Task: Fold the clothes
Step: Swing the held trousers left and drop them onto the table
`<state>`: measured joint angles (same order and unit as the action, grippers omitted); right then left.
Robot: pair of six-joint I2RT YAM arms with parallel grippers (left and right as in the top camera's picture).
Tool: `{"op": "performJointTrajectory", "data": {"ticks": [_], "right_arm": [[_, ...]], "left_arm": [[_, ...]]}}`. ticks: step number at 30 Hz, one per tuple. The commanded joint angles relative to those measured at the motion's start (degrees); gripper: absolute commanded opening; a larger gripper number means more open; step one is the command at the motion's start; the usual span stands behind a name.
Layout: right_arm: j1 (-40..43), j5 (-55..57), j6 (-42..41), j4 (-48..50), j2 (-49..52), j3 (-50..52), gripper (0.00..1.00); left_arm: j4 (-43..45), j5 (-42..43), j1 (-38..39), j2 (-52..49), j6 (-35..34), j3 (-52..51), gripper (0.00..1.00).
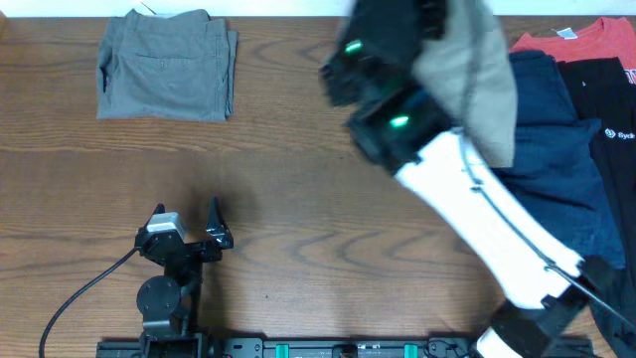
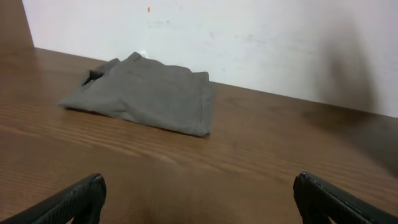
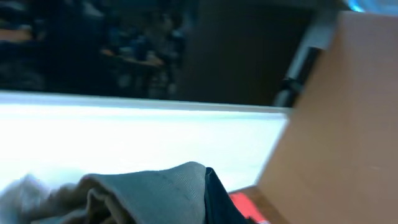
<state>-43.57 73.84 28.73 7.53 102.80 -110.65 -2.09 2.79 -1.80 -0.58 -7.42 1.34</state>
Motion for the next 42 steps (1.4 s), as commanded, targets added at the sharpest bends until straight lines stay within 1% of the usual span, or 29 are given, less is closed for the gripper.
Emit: {"op": "performJointTrajectory", "data": {"ticks": [1, 4, 8, 13, 14, 16, 18, 20, 23, 25, 28, 32, 33, 34, 36, 39, 40, 42], "right_arm": [[-3.3, -0.8, -1.0, 2.7, -0.2, -0.7, 0.04], [-4.0, -0.7, -0.7, 5.0, -0.3, -1.8, 0.04], [-4.2, -0.7, 0.1, 4.8, -0.3, -5.7, 0.03], [-4.3, -0.7, 0.6, 2.2, -0.3, -8.6, 0.03], [-4.2, -0.7, -0.7, 0.1, -0.3, -8.6, 0.03], [-4.0, -0.8, -5.6, -5.8, -0.1, -8.6, 0.03], [-3.3, -2.1, -13.9, -15.8, -0.1, -8.6, 0.04], [-1.6, -6.2, -24.1, -27.5, 0.0, -8.6, 0.04], [2.8, -13.6, -36.3, -41.7, 0.0, -8.6, 0.05], [7.4, -17.0, -42.9, -50.2, 0.0, -8.6, 0.02], [14.6, -18.4, -47.1, -58.2, 0.0, -8.6, 0.01], [24.2, -19.4, -47.0, -64.8, 0.0, -8.6, 0.02], [26.2, -21.7, -46.4, -65.8, 0.0, -8.6, 0.08], [28.2, -25.9, -45.9, -67.1, 0.0, -8.6, 0.38], [31.1, -33.9, -44.6, -69.0, 0.0, -8.6, 0.81], [34.6, -41.7, -44.3, -71.1, 0.0, -8.5, 0.89], [35.4, -42.6, -44.4, -71.3, 0.0, -8.5, 0.93], [37.0, -43.3, -44.4, -71.4, 0.0, -8.5, 0.95]], "left_arm": [[-1.7, -0.9, 0.1, 0.3, 0.8, -1.1, 0.98], [-1.7, -0.9, 0.1, 0.3, 0.8, -1.1, 0.98], [-1.7, -0.9, 0.1, 0.3, 0.8, -1.1, 0.98], [-1.7, -0.9, 0.1, 0.3, 0.8, -1.1, 0.98], [-1.7, -0.9, 0.1, 0.3, 0.8, -1.1, 0.98], [-1.7, -0.9, 0.1, 0.3, 0.8, -1.1, 0.98], [-1.7, -0.9, 0.1, 0.3, 0.8, -1.1, 0.98], [-1.7, -0.9, 0.1, 0.3, 0.8, -1.1, 0.98], [-1.7, -0.9, 0.1, 0.3, 0.8, -1.1, 0.98], [-1.7, -0.9, 0.1, 0.3, 0.8, -1.1, 0.98], [-1.7, -0.9, 0.1, 0.3, 0.8, -1.1, 0.98], [-1.7, -0.9, 0.1, 0.3, 0.8, -1.1, 0.98], [-1.7, -0.9, 0.1, 0.3, 0.8, -1.1, 0.98], [-1.7, -0.9, 0.1, 0.3, 0.8, -1.1, 0.98], [-1.7, -0.9, 0.1, 0.3, 0.8, -1.1, 0.98], [-1.7, -0.9, 0.1, 0.3, 0.8, -1.1, 0.98], [-1.7, -0.9, 0.1, 0.3, 0.8, -1.1, 0.98], [-1.7, -0.9, 0.1, 0.3, 0.8, -1.1, 0.98]]}}
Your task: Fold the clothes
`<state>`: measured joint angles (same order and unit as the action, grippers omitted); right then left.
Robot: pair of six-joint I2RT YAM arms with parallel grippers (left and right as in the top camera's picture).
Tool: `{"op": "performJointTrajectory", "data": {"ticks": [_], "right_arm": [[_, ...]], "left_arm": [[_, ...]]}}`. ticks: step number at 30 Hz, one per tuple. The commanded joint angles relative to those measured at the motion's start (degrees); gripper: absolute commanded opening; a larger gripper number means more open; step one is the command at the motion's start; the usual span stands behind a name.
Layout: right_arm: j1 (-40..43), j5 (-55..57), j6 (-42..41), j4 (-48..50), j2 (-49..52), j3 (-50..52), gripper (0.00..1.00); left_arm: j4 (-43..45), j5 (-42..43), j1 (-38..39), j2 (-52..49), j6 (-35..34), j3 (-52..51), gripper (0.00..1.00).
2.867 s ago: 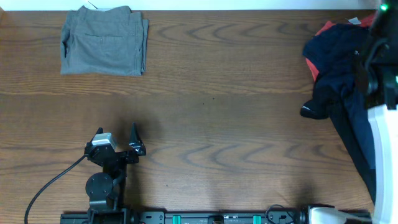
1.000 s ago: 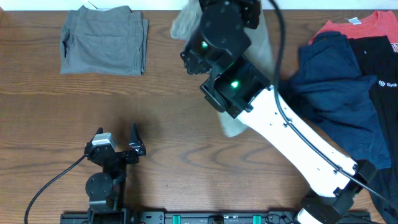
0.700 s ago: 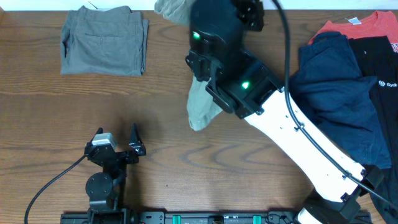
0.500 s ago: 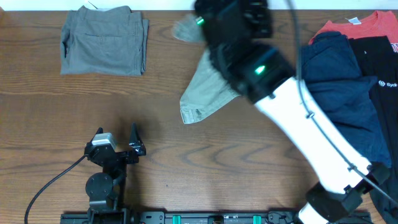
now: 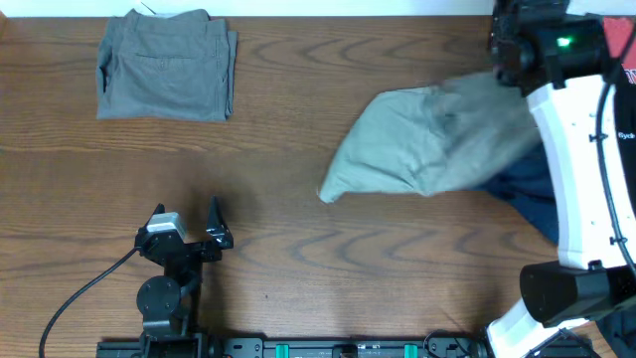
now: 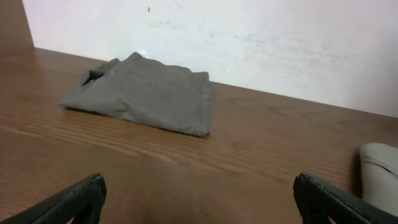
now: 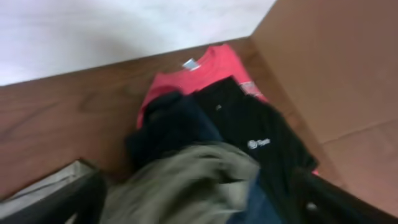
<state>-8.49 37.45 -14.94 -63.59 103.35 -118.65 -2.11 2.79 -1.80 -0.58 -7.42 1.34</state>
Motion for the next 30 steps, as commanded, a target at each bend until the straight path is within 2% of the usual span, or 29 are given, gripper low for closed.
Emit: {"op": "performJointTrajectory", "data": {"ticks": [1, 7, 10, 15, 22, 26, 30], "right_arm": [[2.6, -6.9, -0.7, -0.4, -0.5, -0.5, 0.96], [9.0, -7.0, -0.7, -1.4, 0.7, -0.5, 0.96], [13.8, -10.4, -0.6, -0.9, 2.8, -0.5, 0.94], [20.8, -27.1, 5.4, 2.2, 8.8, -0.5, 0.91], [25.9, -46.4, 8.9, 9.7, 21.2, -0.5, 0.85], [26.2, -47.5, 9.2, 12.7, 28.0, -0.5, 0.88], [26.2, -42.4, 9.3, 14.1, 32.9, -0.5, 0.91]], "left_arm": [[-1.7, -0.9, 0.1, 0.3, 0.8, -1.1, 0.98], [-1.7, -0.9, 0.1, 0.3, 0.8, -1.1, 0.98], [-1.7, -0.9, 0.1, 0.3, 0.8, -1.1, 0.98], [-1.7, -0.9, 0.1, 0.3, 0.8, -1.1, 0.98], [-1.7, -0.9, 0.1, 0.3, 0.8, -1.1, 0.98], [-1.7, -0.9, 0.1, 0.3, 0.8, -1.1, 0.98], [-1.7, -0.9, 0.1, 0.3, 0.8, -1.1, 0.98]]}}
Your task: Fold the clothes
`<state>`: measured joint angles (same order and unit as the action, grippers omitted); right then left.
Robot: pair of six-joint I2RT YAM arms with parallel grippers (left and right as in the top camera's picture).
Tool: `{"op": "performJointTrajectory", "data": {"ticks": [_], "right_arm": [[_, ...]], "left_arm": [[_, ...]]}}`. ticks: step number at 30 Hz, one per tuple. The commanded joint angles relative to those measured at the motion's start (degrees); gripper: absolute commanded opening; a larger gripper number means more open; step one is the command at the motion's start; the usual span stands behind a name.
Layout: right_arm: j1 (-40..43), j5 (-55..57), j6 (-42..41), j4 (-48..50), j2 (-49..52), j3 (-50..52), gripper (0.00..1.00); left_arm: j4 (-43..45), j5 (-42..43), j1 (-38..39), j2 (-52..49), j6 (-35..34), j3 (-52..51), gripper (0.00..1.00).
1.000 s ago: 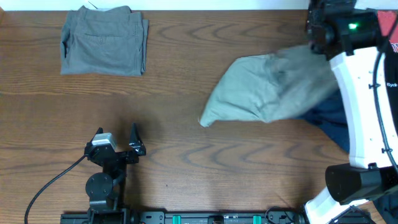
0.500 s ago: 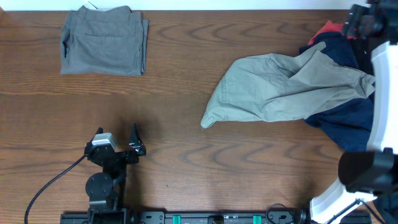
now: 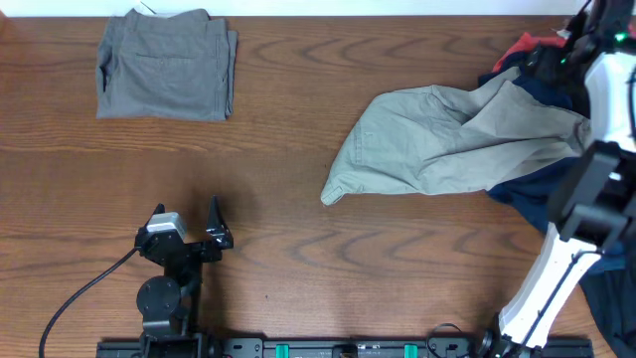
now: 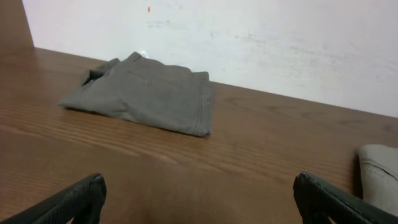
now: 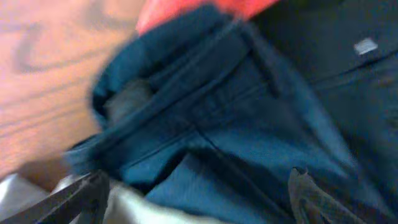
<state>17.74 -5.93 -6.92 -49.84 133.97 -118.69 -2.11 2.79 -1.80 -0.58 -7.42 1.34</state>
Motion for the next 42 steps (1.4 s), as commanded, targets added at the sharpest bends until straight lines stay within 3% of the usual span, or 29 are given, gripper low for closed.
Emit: {"op": "performJointTrajectory", "data": {"ticks": [1, 6, 8, 10, 14, 18, 31, 36, 42], "right_arm": [[-0.1, 2.9, 1.3, 0.4, 3.0, -0.4, 0.92], [-0.1, 9.3, 3.7, 0.4, 5.5, -0.4, 0.95], [-0.1, 10.5, 3.9, 0.4, 5.7, -0.4, 0.77], [-0.1, 11.9, 3.8, 0.8, 5.7, -0.4, 0.42], [0.0, 12.2, 2.8, 1.0, 5.4, -0.8, 0.01], [0.5, 12.1, -0.7, 0.8, 3.7, -1.7, 0.0], [3.0, 17.4, -0.7, 1.1, -13.1, -2.2, 0.01], [3.3, 18.1, -0.7, 0.4, -12.8, -2.2, 0.01], [3.0, 9.6, -0.7, -0.6, -9.9, -1.4, 0.01]], "left_arm": [[-1.7, -0.9, 0.1, 0.3, 0.8, -1.1, 0.98], [-1.7, -0.9, 0.1, 0.3, 0.8, -1.1, 0.98], [-1.7, -0.9, 0.1, 0.3, 0.8, -1.1, 0.98], [-1.7, -0.9, 0.1, 0.3, 0.8, -1.1, 0.98], [-1.7, -0.9, 0.1, 0.3, 0.8, -1.1, 0.98], [-1.7, -0.9, 0.1, 0.3, 0.8, -1.1, 0.98], [-1.7, -0.9, 0.1, 0.3, 0.8, -1.1, 0.98], [-1.7, -0.9, 0.1, 0.3, 0.8, -1.1, 0.98], [-1.7, -0.9, 0.1, 0.3, 0.8, -1.1, 0.98]]}}
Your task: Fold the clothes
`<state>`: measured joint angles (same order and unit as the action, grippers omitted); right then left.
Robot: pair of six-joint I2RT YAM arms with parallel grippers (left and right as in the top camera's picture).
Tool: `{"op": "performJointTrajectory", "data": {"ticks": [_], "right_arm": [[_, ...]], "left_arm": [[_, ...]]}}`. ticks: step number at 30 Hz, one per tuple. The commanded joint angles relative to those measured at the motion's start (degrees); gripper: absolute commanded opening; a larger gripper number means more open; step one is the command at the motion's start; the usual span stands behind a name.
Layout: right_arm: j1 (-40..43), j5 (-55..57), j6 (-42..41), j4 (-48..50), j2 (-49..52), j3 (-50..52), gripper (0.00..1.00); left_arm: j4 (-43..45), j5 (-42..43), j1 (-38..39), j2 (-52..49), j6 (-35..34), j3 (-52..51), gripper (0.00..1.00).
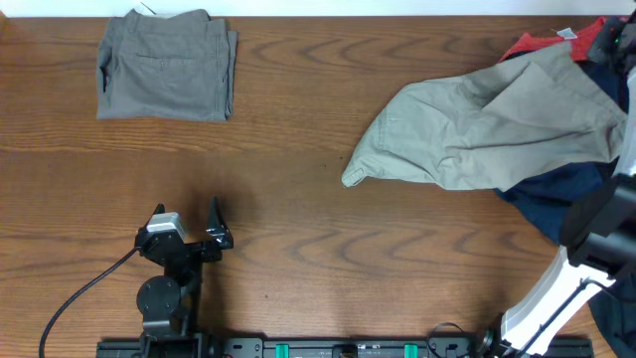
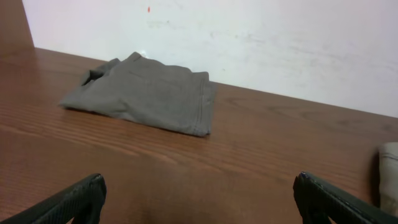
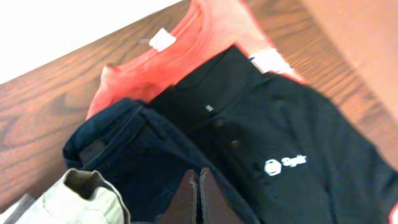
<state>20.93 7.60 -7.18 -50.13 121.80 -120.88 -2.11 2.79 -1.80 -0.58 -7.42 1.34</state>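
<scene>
The khaki trousers (image 1: 487,119) lie crumpled at the right of the table, their left tip pointing to the middle and their right end drawn up over the clothes pile. My right gripper (image 3: 199,173) hangs above that pile with its fingers pressed together. The khaki cloth (image 3: 74,199) bunches just left of and under them, and they seem to pinch its edge. Folded grey shorts (image 1: 167,65) rest at the far left, also seen as the grey shorts (image 2: 143,93) in the left wrist view. My left gripper (image 1: 187,211) sits parked near the front, open and holding nothing (image 2: 199,183).
The pile at the right holds navy trousers (image 3: 137,149), a black polo with a white logo (image 3: 267,124) and a red shirt (image 3: 180,56). The right arm (image 1: 586,268) runs along the table's right edge. A white wall (image 2: 249,37) backs the table.
The khaki trousers have shifted right, their left tip farther from the table's middle. My right gripper was open close over the navy cloth; now it is shut and higher above the pile.
My right arm first held the khaki trousers high over the table's back. Then the trousers lay spread in the middle-right while the gripper stood open over the pile. It then hovered open close to the navy cloth. Now it is shut and the trousers are drawn rightward. The left arm stayed parked.
</scene>
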Motion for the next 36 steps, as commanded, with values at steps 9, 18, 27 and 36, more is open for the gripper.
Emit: {"op": "performJointTrajectory", "data": {"ticks": [9, 18, 27, 36], "right_arm": [[0.6, 6.4, -6.0, -3.3, 8.6, 1.0, 0.01], [5.2, 9.2, -10.7, -3.2, -0.5, 0.8, 0.01], [11.1, 11.1, -13.0, -0.7, -19.3, 0.8, 0.01], [13.4, 15.1, -11.4, 0.7, -25.7, 0.9, 0.01]], "left_arm": [[-1.7, -0.9, 0.1, 0.3, 0.8, -1.1, 0.98], [-1.7, -0.9, 0.1, 0.3, 0.8, -1.1, 0.98], [-1.7, -0.9, 0.1, 0.3, 0.8, -1.1, 0.98], [-1.7, -0.9, 0.1, 0.3, 0.8, -1.1, 0.98]]}}
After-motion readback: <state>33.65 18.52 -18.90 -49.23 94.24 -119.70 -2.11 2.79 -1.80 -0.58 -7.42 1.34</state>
